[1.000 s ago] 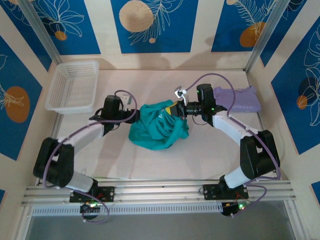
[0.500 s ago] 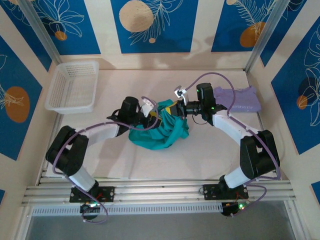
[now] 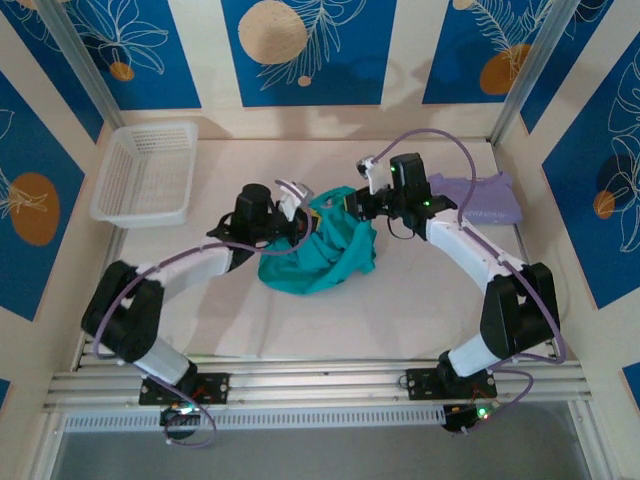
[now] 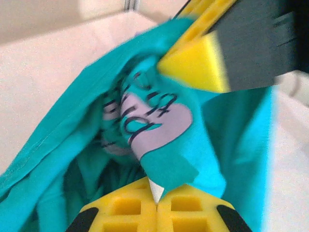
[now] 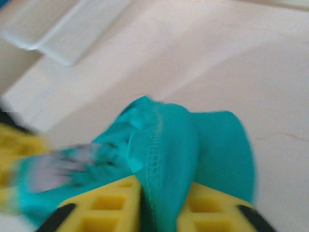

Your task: Fold the inside-out t-shirt

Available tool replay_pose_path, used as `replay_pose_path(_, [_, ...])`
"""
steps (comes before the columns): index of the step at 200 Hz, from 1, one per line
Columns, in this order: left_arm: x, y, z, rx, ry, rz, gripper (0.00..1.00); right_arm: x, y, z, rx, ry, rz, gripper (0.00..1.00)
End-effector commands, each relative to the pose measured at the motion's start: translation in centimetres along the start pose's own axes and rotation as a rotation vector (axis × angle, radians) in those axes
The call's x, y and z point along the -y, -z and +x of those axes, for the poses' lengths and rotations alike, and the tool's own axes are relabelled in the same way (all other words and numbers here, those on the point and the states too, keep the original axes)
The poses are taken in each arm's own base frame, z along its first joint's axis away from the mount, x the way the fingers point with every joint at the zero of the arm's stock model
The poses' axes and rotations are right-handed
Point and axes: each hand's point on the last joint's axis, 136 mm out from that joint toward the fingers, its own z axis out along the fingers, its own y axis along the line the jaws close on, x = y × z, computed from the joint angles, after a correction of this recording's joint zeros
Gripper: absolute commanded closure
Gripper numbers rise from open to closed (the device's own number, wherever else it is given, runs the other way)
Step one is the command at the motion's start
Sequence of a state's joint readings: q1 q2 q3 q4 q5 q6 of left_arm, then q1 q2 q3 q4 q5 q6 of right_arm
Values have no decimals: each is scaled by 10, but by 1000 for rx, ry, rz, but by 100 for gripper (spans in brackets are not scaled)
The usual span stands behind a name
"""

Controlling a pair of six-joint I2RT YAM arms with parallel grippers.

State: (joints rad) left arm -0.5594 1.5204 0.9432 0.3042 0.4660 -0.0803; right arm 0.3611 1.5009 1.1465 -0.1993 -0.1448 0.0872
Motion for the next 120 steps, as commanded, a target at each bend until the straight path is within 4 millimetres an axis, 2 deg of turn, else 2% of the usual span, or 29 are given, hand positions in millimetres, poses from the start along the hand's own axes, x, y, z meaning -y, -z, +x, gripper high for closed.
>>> replay_pose_path(1, [6,18,-22,46,-18,-25,100,29,19,22,-72,-19,252,67])
replay_pose_path(14, [4,20,-20,34,-27,-42,100,18,26,24,-53,15,223,61])
replay_pose_path(40, [6,23,-16,45,-71,-41,100,-14,36,25,6,92,112,55])
replay_pose_path(64, [11,24,-7,46,-118,-20,100,-27,39,25,25,76,41,51])
replay_pose_path(89, [15,24,0,39,-140,6,100,-31,24,30,1,42,-4,48])
replay_pose_path(120, [18,24,1,36,-148,17,100,-13,-4,32,-49,3,31,44])
